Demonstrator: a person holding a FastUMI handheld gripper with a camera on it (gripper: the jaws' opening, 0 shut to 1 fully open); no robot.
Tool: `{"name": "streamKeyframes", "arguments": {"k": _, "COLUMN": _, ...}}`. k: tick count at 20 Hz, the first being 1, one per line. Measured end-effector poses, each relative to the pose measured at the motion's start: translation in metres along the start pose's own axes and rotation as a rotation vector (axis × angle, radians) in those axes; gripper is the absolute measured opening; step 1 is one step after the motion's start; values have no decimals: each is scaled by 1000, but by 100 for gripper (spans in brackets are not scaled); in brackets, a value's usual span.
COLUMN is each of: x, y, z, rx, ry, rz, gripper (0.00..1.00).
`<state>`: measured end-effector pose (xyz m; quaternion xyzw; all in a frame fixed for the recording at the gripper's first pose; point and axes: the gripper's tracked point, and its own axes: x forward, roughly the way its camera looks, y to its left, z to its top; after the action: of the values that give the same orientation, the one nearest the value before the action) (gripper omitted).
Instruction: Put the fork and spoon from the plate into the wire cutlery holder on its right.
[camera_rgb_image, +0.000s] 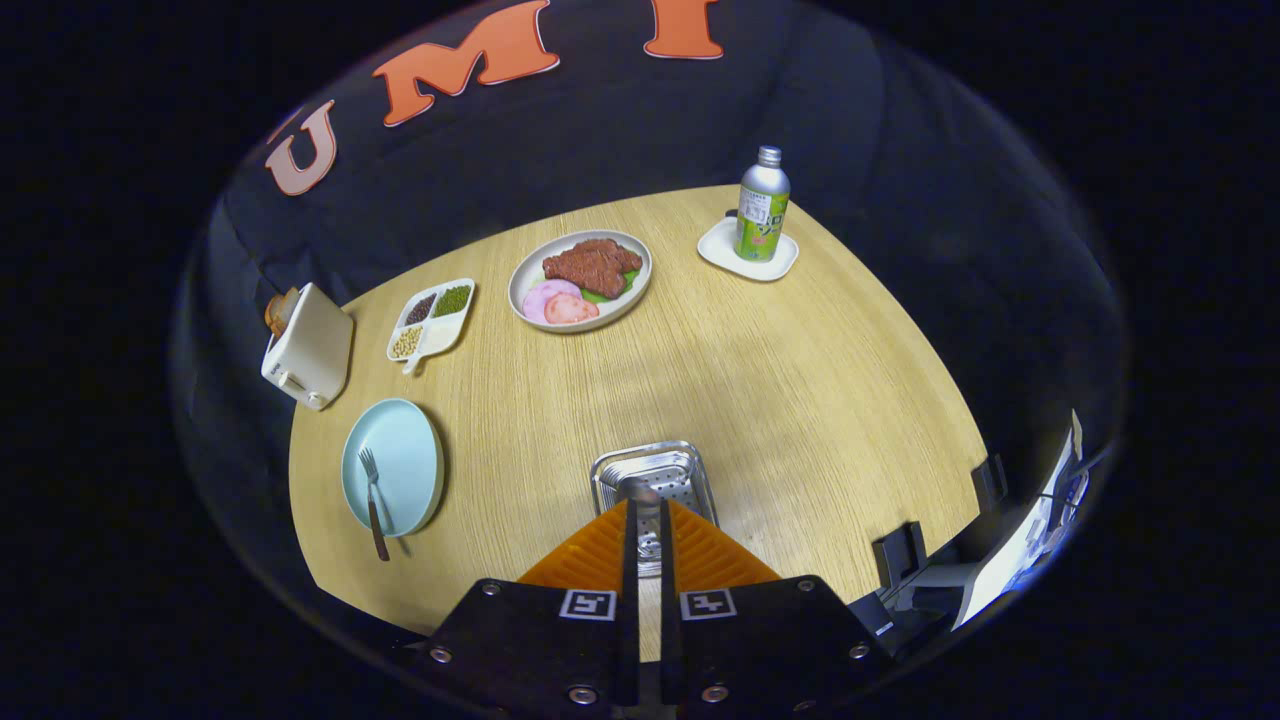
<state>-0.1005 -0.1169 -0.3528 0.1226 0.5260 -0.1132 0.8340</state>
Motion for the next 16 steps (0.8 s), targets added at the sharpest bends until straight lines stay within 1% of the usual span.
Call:
{"name": "streamKeyframes", "arguments": {"k": 1, "x": -4, "y": 5, "z": 12, "rx": 9, "ry": -44, "rz": 8, "gripper": 9}}
{"name": "streamKeyframes", "arguments": {"k": 3, "x": -14, "y": 15, "z": 37, "rx": 27, "ry": -140, "rz": 30, "gripper": 13}}
{"name": "streamKeyframes", "arguments": {"k": 5, "x": -26, "y": 23, "z": 64, "rx": 24, "ry": -253, "rz": 46, "gripper": 23}}
{"name": "streamKeyframes", "arguments": {"k": 6, "x": -35, "y": 26, "z": 79, "rx": 11, "ry": -315, "rz": 48, "gripper": 33}}
{"name": "streamKeyframes", "arguments": {"k": 7, "x": -45, "y": 30, "z": 91, "rx": -7, "ry": -374, "rz": 49, "gripper": 39}}
{"name": "streamKeyframes", "arguments": {"k": 8, "x": -55, "y": 36, "z": 102, "rx": -26, "ry": -429, "rz": 53, "gripper": 48}}
{"name": "streamKeyframes", "arguments": {"k": 12, "x": -91, "y": 70, "z": 137, "rx": -61, "ry": -651, "rz": 101, "gripper": 70}}
{"name": "streamKeyframes", "arguments": {"k": 14, "x": -114, "y": 89, "z": 154, "rx": -94, "ry": -767, "rz": 124, "gripper": 73}}
{"name": "streamKeyframes", "arguments": {"k": 16, "x": -133, "y": 108, "z": 167, "rx": -121, "ry": -869, "rz": 154, "gripper": 73}}
